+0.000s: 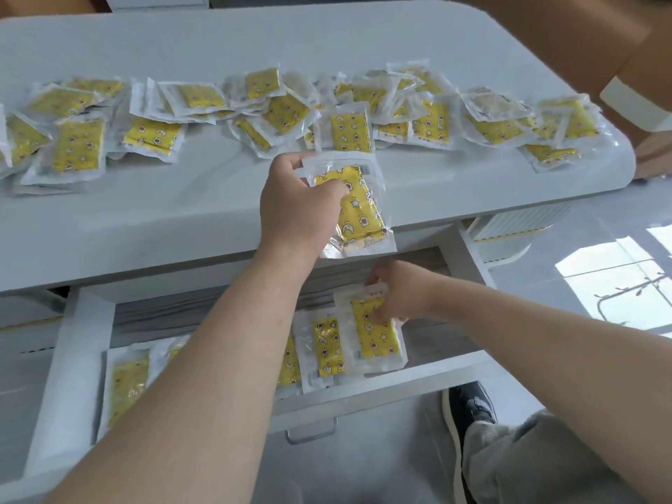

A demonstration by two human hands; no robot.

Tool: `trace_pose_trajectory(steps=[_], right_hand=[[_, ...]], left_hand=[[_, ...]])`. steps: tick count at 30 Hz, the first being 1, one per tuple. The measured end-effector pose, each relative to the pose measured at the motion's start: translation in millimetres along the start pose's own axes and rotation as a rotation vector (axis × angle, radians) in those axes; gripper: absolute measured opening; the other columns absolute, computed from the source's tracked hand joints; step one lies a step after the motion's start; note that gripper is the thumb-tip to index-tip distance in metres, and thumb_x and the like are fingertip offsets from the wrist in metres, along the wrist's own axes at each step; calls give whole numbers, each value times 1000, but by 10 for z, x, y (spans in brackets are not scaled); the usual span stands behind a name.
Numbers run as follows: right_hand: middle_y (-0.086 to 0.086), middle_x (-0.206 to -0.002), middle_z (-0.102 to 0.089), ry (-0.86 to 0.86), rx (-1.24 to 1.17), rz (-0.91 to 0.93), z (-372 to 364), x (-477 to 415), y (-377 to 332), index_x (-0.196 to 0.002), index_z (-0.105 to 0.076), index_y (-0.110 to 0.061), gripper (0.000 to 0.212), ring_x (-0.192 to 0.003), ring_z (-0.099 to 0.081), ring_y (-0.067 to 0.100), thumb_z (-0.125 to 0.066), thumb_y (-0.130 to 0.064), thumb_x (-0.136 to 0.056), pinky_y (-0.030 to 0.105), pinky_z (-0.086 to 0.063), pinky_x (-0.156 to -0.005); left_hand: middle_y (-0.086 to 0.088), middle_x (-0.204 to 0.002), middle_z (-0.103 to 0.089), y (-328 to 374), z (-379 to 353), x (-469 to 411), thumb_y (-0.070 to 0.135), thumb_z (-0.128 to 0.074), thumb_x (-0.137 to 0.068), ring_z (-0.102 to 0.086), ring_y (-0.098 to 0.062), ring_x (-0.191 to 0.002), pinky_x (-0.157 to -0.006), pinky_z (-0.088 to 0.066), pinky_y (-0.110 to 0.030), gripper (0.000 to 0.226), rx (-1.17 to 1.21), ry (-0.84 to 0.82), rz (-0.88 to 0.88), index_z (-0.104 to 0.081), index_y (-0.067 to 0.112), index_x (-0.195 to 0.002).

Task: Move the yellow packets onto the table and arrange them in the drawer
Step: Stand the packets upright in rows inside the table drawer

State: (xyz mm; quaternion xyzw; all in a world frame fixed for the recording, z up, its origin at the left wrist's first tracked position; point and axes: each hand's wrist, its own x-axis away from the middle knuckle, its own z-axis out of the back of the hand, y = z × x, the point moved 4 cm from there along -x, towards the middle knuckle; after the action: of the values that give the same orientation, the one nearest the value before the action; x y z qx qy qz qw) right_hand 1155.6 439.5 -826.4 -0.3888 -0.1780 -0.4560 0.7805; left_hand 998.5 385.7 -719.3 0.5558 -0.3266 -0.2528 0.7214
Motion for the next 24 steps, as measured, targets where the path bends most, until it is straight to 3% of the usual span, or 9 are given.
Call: trace_pose_trajectory(steps=[3, 7, 10, 13, 16, 18, 20, 22, 24], right_hand=[[6, -111, -62, -25, 62, -9, -132, -134, 13, -136, -54, -13, 60, -80, -67, 20, -81, -16, -82, 24, -55, -55], [5, -109, -60, -15, 412, 22, -307, -189, -13, -137, -47, -14, 55, -78, -63, 18, -70, -21, -88, 26, -51, -55], [9, -133, -50, 84, 634, 4, -321, -158, -51, -142, -41, -21, 64, -92, -64, 24, -69, -34, -86, 31, -54, -60], [16, -144, -44, 95, 750, -63, -246, -61, -81, -148, -37, -20, 79, -115, -59, 29, -68, -59, -86, 37, -54, -73], [14, -145, -50, -7, 761, -22, -44, 167, -200, -138, -57, -17, 69, -121, -58, 27, -65, -63, -88, 36, -53, -92], [2, -125, -67, -76, 586, 92, 124, 373, -301, -124, -67, -19, 46, -104, -63, 15, -69, -50, -90, 26, -50, -87], [-1, -108, -73, -90, 154, 165, 258, 526, -294, -113, -69, -21, 27, -92, -68, 15, -77, -28, -88, 23, -51, -81], [5, -111, -75, -119, -265, 238, 326, 607, -250, -118, -67, -15, 35, -103, -71, 26, -77, -6, -85, 36, -57, -91], [11, -118, -74, -90, -525, 266, 391, 604, -211, -124, -63, -9, 44, -112, -69, 33, -75, 4, -83, 47, -55, -100]], left_hand=[[0, -90, -71, 5, 69, -12, 10, -73, -81, -74, -18, -80, -73, -63, -46, 42, -13, -23, -2, -53, 28, -113], [2, -97, -72, -57, 125, -18, 14, -80, -78, -74, -15, -83, -76, -63, -42, 47, -62, -59, -17, -55, 27, -116], [1, -104, -72, -88, 179, -4, 22, -84, -71, -74, -16, -88, -81, -62, -42, 59, -122, -84, -35, -56, 24, -123], [-1, -106, -71, -105, 220, 47, 21, -84, -70, -74, -15, -87, -81, -62, -41, 63, -167, -121, -44, -56, 22, -127], [-3, -111, -70, -83, 267, 98, 25, -83, -66, -73, -15, -87, -82, -61, -39, 69, -224, -151, -55, -56, 20, -130], [-1, -110, -70, -78, 310, 129, 28, -82, -63, -72, -16, -90, -85, -60, -40, 70, -261, -159, -64, -57, 20, -129], [0, -107, -72, -94, 325, 170, 29, -84, -65, -72, -17, -93, -87, -59, -41, 68, -317, -184, -80, -59, 19, -128], [1, -101, -74, -144, 316, 227, 28, -86, -71, -72, -19, -92, -88, -59, -43, 58, -390, -229, -110, -62, 18, -123], [2, -96, -75, -205, 293, 280, 27, -87, -75, -73, -19, -88, -84, -60, -43, 46, -465, -263, -135, -65, 18, -114]])
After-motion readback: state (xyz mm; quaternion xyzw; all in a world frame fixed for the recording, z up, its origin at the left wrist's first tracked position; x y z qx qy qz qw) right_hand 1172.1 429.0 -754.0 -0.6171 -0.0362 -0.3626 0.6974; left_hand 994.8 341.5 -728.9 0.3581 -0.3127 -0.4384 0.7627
